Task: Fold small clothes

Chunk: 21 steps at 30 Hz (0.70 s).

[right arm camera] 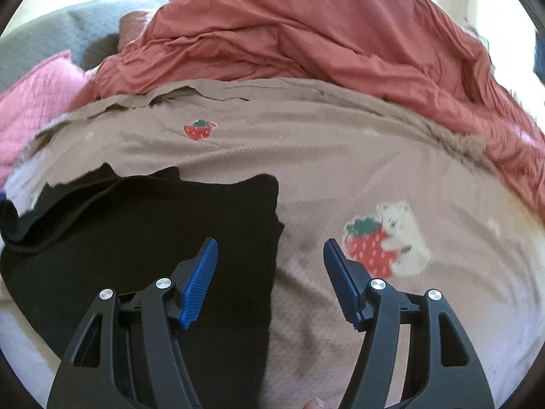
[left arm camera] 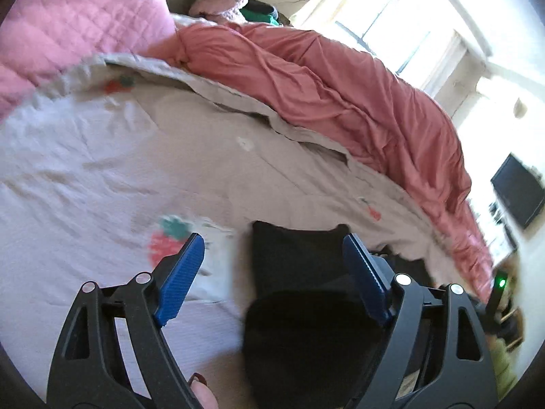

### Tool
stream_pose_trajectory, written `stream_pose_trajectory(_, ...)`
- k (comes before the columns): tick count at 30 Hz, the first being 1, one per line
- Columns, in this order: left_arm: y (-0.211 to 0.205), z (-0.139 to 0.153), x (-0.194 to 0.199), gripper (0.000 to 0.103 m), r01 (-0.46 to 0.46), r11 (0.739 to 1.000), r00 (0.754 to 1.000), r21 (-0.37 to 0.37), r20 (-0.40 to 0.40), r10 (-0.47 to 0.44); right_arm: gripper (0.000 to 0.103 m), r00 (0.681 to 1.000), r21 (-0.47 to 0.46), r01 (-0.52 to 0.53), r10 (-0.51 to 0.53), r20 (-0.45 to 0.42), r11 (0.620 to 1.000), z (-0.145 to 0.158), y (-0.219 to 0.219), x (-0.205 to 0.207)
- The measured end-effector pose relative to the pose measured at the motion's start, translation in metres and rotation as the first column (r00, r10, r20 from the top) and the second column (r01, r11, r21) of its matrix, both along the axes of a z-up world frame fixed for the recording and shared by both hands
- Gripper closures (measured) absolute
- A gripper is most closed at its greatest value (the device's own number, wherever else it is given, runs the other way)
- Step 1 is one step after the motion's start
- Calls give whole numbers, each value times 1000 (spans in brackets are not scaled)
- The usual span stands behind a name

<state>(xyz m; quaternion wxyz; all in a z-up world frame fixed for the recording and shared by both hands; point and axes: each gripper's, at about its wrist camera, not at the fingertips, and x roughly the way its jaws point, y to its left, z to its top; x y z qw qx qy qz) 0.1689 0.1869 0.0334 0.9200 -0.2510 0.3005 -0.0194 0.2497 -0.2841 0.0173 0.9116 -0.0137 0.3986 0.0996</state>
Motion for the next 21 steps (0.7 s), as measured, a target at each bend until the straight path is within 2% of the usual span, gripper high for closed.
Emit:
stream_pose_trajectory(2,1,6,-6,27,72,997,997,-29,18,-72,40,1000,61,1,-1,-7,998,1,2,-6)
stream_pose_trajectory(3,-4,12,-9,27,111,994,993,-5,34,-111,40,1000,75,-5,5,-4,997,3,6,-11)
stream_pose_trajectory(4,-17,21,-14,27,139,985,988,101,52,-144,40,1000,80,-15,15,1,997,5,9,-15)
stream_pose_trajectory(5,-32,27,-19,26,149,962,985,228,53,-165,40,1000,86,-27,27,2,996,6,13,-19)
stream_pose_trajectory(6,-54,29,-23,24,165,905,981,393,29,-192,28,999,94,-43,43,2,995,7,17,-24)
stream_pose_trajectory(7,-69,25,-26,24,182,848,977,498,4,-212,23,998,100,-57,57,7,993,9,22,-30)
stream_pose_trajectory(8,-86,18,-29,24,203,773,972,601,-27,-235,21,998,102,-69,69,12,992,11,26,-33)
stream_pose_trajectory(9,-100,10,-30,24,230,705,965,671,-62,-256,21,996,101,-85,84,16,991,12,30,-37)
stream_pose_trajectory(10,-108,4,-30,24,258,675,957,691,-86,-277,21,995,99,-101,100,18,990,13,36,-40)
stream_pose_trajectory(13,-116,-9,-21,21,301,663,945,686,-120,-304,21,991,101,-133,132,10,986,10,47,-45)
stream_pose_trajectory(14,-119,-13,-16,20,301,651,946,697,-131,-297,21,990,102,-138,138,7,985,9,50,-45)
stream_pose_trajectory(15,-121,-18,-9,19,293,631,949,718,-141,-281,21,990,107,-142,142,4,984,8,53,-46)
stream_pose_trajectory(16,-121,-21,-5,18,278,623,955,732,-141,-260,21,989,112,-146,147,-2,983,7,55,-46)
stream_pose_trajectory(17,-119,-25,5,18,251,628,965,736,-139,-222,21,989,115,-148,150,-6,982,5,57,-46)
stream_pose_trajectory(19,-105,-26,21,18,201,698,979,687,-125,-159,21,988,114,-150,152,-11,982,3,60,-45)
stream_pose_trajectory(21,-75,-27,37,18,125,816,990,565,-121,-68,21,989,111,-146,148,-14,983,2,60,-44)
